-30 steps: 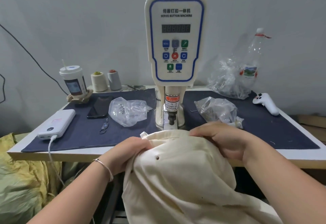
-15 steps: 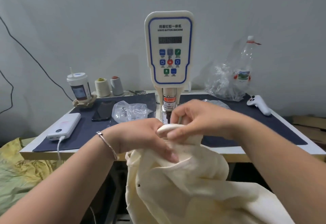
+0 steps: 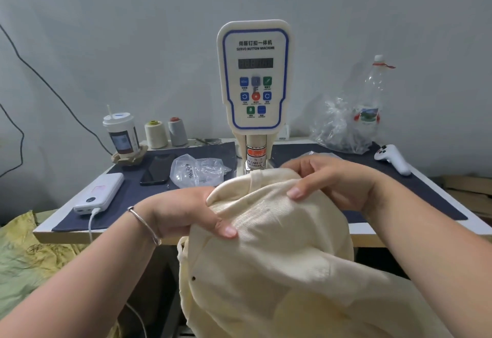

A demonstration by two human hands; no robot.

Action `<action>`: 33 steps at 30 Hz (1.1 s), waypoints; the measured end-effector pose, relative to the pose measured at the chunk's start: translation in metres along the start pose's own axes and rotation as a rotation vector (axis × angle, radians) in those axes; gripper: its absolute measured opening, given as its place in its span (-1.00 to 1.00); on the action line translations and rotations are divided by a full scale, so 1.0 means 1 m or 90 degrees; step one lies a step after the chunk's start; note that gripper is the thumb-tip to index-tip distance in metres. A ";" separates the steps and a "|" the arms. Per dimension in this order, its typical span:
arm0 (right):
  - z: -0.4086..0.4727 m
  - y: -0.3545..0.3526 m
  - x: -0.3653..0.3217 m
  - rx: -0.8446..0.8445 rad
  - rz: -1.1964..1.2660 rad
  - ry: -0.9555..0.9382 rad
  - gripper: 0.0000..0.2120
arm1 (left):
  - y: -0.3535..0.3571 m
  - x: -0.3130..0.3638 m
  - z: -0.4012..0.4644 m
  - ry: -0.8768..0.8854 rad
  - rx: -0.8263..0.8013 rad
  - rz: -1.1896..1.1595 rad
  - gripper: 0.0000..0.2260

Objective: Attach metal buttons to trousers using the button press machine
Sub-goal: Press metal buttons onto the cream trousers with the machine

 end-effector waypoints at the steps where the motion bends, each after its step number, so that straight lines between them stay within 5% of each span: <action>1: 0.003 -0.006 0.006 0.028 -0.003 0.008 -0.81 | -0.007 -0.004 0.000 0.001 0.021 -0.015 -0.51; 5: 0.012 -0.046 0.047 0.243 -0.144 0.092 -0.80 | -0.026 -0.033 0.004 -0.003 0.094 -0.058 -0.71; 9: 0.014 -0.079 0.077 0.360 -0.247 0.167 -0.69 | -0.043 -0.073 0.020 -0.059 0.225 -0.042 -0.68; 13: -0.005 -0.139 0.081 0.561 -0.232 0.138 -0.84 | -0.061 -0.088 0.029 -0.110 0.353 -0.001 -0.72; 15: -0.040 -0.179 0.066 0.786 -0.398 0.125 -0.89 | -0.071 -0.090 0.034 -0.117 0.376 -0.019 -0.79; 17: -0.061 -0.201 0.055 0.892 -0.607 0.188 -0.85 | -0.079 -0.089 0.038 -0.120 0.376 -0.023 -0.82; 22: -0.034 -0.228 0.072 0.698 -0.757 0.338 -0.77 | -0.104 -0.093 0.041 -0.145 0.434 0.050 -0.79; 30: -0.009 -0.245 0.078 0.618 -0.775 0.545 -0.73 | -0.119 -0.106 0.046 -0.159 0.468 0.127 -0.61; 33: -0.003 -0.241 0.063 0.657 -0.889 0.430 -0.80 | -0.119 -0.110 0.046 -0.156 0.467 0.135 -0.73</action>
Point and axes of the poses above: each hand's wrist, its own z-axis towards the middle knuckle, its own y-axis out of the palm, x = y × z, the point moved 9 cm from there along z, towards the middle knuckle, and after that the axes turned 6 degrees about z, right-handed, at the moved point
